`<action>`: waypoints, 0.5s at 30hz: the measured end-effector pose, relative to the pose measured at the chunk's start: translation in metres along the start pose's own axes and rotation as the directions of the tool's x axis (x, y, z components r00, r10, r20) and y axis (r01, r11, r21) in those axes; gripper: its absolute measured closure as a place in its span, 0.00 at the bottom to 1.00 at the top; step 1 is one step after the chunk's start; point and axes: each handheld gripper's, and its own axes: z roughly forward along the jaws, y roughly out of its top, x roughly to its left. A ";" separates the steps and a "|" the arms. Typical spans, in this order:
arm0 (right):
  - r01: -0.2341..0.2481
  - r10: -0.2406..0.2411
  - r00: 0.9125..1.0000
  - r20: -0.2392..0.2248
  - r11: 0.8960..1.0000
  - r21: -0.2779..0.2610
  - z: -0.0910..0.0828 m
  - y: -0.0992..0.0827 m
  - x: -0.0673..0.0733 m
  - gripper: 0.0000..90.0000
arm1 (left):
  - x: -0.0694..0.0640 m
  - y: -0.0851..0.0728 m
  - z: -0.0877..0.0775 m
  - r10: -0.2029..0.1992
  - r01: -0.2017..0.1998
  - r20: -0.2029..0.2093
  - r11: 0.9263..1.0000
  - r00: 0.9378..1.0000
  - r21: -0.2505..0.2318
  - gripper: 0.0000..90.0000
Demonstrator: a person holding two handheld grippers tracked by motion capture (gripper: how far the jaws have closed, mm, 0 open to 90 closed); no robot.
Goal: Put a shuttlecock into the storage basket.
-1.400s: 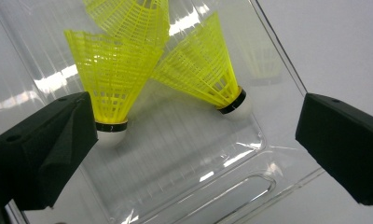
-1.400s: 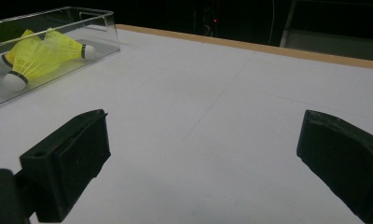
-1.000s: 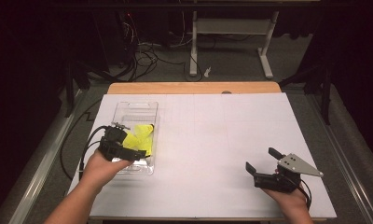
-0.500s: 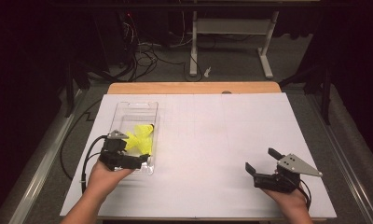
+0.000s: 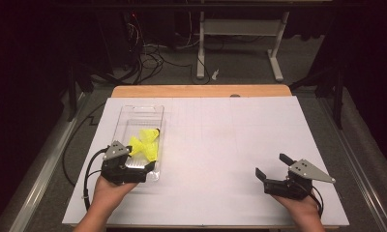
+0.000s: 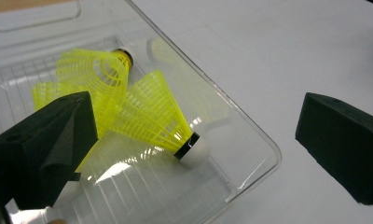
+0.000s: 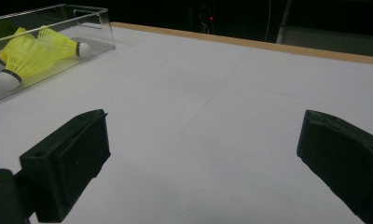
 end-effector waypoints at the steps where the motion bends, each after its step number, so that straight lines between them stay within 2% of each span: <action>1: -0.002 0.002 1.000 0.003 1.000 -0.003 0.000 0.000 0.000 0.03 | 0.000 -0.001 -0.002 0.002 -0.002 -0.005 1.000 1.000 -0.014 0.00; 4: -0.008 0.008 1.000 0.011 1.000 -0.007 -0.002 0.001 0.000 0.03 | 0.001 -0.003 -0.008 -0.016 0.017 0.019 0.998 1.000 -0.054 0.00; 9: -0.019 0.019 0.999 0.025 1.000 -0.012 -0.004 0.000 -0.002 0.03 | 0.001 -0.013 -0.016 0.006 0.000 0.048 0.993 0.999 -0.120 0.00; 15: -0.026 0.027 0.999 0.033 0.999 -0.032 -0.008 0.001 -0.002 0.03 | -0.005 -0.025 -0.024 0.031 -0.020 0.068 0.989 0.997 -0.149 0.00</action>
